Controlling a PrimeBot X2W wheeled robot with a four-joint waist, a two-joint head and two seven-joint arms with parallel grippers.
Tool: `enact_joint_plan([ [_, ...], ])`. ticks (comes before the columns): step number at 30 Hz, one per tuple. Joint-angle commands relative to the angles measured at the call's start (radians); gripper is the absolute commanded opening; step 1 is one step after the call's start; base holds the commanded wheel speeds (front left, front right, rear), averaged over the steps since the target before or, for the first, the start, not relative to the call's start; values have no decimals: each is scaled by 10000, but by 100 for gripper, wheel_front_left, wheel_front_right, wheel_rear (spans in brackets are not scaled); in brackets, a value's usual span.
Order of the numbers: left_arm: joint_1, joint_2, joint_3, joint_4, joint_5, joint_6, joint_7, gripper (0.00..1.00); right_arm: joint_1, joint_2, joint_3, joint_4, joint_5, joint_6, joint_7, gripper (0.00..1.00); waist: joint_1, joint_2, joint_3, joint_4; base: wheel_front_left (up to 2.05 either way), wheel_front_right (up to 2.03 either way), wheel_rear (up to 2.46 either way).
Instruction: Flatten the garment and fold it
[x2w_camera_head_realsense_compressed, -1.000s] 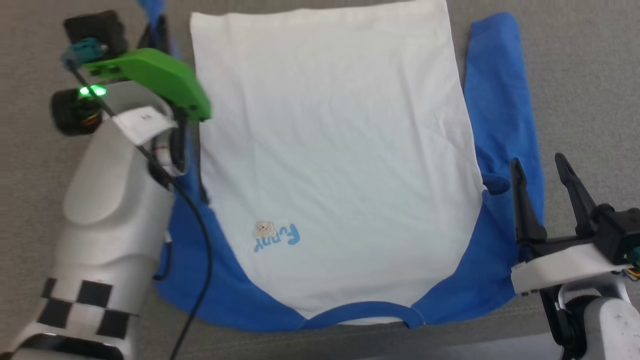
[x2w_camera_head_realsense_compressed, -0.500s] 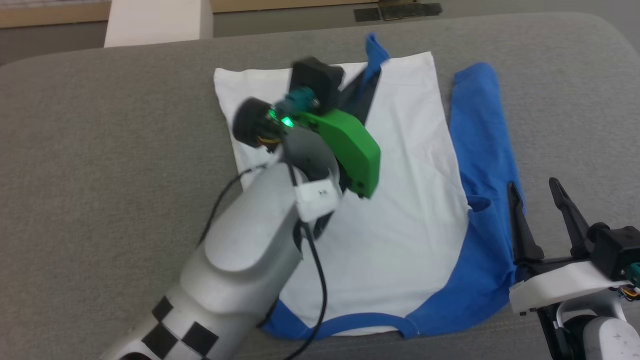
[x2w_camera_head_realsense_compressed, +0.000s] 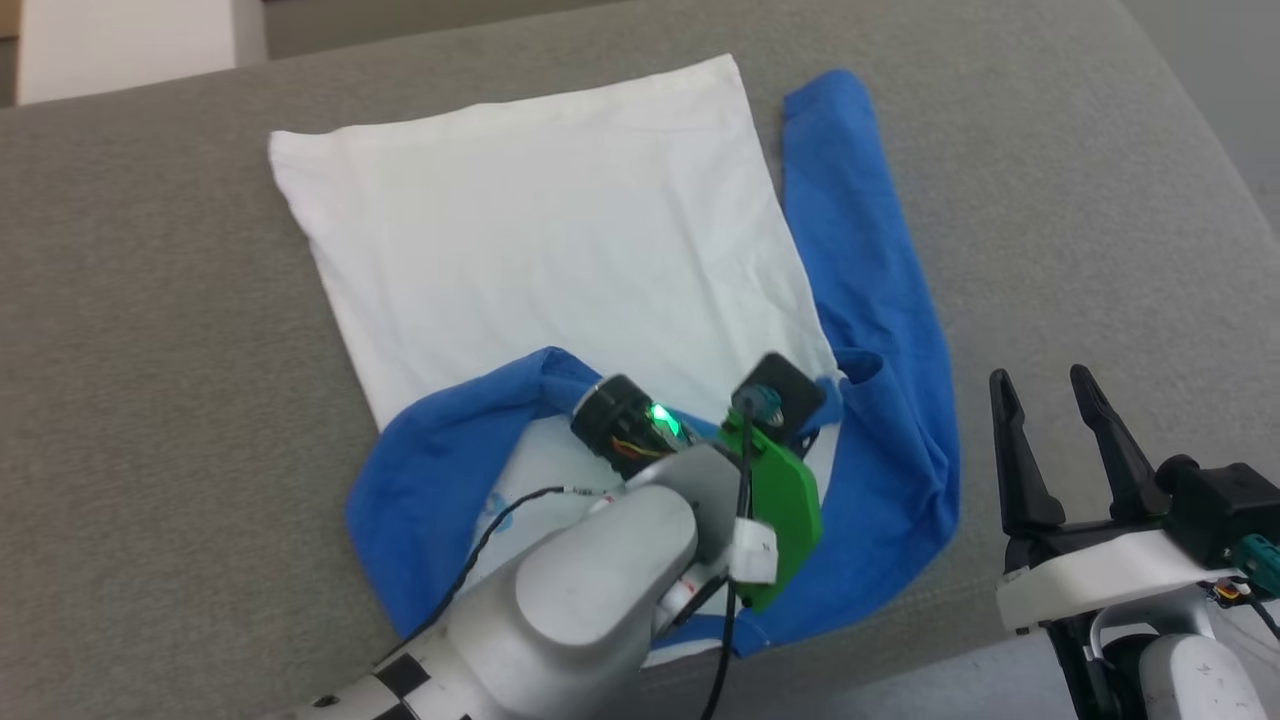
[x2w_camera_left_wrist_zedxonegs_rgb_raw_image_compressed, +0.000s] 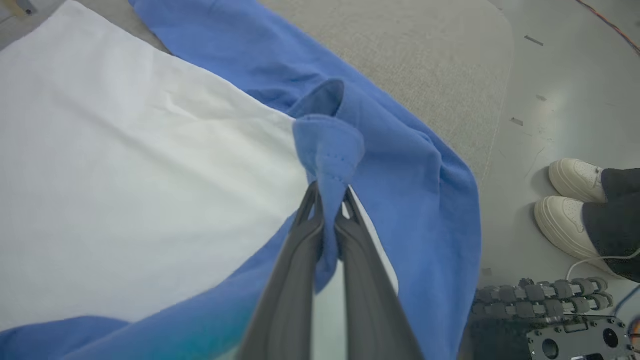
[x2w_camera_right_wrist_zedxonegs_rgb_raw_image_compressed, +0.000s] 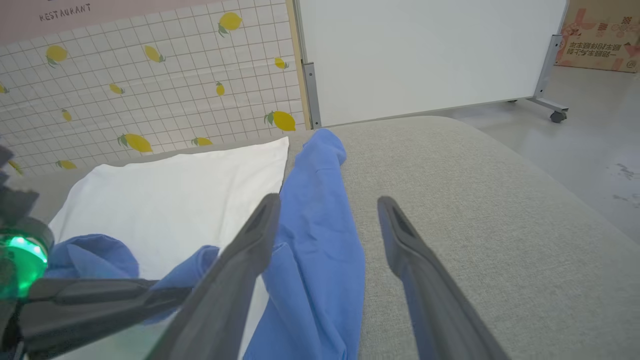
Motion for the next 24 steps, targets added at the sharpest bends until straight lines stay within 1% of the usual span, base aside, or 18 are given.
enact_joint_plan([
  [1, 137, -7, -272, 213, -13, -119, 93, 0, -184, 24, 31, 77, 73, -15, -119, 100, 0, 0, 494, -516, 0, 0, 0],
  [6, 239, -7, -1208, 938, -84, -532, 488, 0, -273, 25, 95, 298, 182, -15, -276, 100, 0, 0, 604, -624, 0, 0, 0],
  [7, 272, -7, -1270, 1035, -182, -543, 592, 3, -285, 25, 98, 329, 198, -15, -294, 100, 0, 0, 608, -620, 0, 0, 0],
  [8, 275, -7, -1338, 1106, -277, -546, 687, 41, -301, 25, 102, 363, 213, -15, -311, 100, 0, 0, 607, -604, 0, 0, 0],
  [9, 259, -8, -1357, 1116, -363, -538, 709, 97, -315, 25, 98, 380, 225, -15, -319, 100, 0, 0, 603, -576, 0, 0, 0],
  [10, 217, -8, -1332, 1083, -493, -503, 694, 100, -330, 25, 79, 388, 225, -15, -328, 100, 0, 0, 584, -508, 0, 0, 0],
  [13, -6, -8, -1082, 862, -820, -312, 384, 100, -345, 25, -2, 372, 174, -15, -309, 100, 0, 0, 503, -280, 0, 0, 0],
  [15, -158, -8, -743, 618, -1106, -151, -30, 100, -342, 25, -62, 332, 110, -15, -263, 100, 0, 0, 424, -87, 0, 0, 0],
  [20, -400, 6, 270, -17, -1599, 195, -1467, 100, -307, 25, -260, 148, -96, -15, -63, 100, 0, 0, 189, 544, 0, 0, 0],
  [24, -294, 334, 1274, -413, -1825, 671, -2789, 100, -333, 25, -387, -39, -275, -15, 163, 100, 0, 0, 19, 1043, 0, 0, 0],
])
